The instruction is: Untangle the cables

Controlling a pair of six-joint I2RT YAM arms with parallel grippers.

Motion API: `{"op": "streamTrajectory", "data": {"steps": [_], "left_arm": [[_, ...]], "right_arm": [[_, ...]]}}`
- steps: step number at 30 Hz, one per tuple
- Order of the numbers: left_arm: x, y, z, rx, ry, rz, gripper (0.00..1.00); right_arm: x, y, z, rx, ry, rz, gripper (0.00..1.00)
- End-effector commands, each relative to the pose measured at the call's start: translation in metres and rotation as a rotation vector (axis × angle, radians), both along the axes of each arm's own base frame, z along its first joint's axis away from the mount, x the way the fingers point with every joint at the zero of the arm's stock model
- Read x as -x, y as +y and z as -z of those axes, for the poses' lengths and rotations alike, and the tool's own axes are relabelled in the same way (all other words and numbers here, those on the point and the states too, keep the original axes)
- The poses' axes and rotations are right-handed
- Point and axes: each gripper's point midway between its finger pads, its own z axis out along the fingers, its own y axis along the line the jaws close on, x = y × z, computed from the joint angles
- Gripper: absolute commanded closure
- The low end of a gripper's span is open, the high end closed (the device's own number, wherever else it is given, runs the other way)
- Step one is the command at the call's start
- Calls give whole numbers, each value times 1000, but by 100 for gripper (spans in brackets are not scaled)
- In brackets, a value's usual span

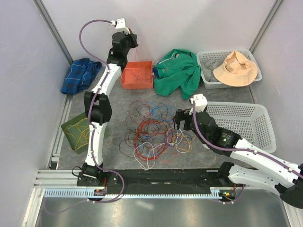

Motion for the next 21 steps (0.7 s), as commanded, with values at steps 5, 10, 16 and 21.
{"op": "streamTrajectory", "data": {"steps": [5,10,16,21], "left_arm": [[-9,10,60,-103,66,-74,98],[-6,15,25,-94,-16,-100,98],[22,18,-78,2,-203,-92,98],[37,24,-139,44,-335,-115,98]], "right_arm": [[-7,-3,-2,-12,-31,30,2],[-8,-6,1,-14,-30,45,2],[-9,-7,-1,-21,-36,50,2],[-10,-7,-3,-22,-41,47,2]]}}
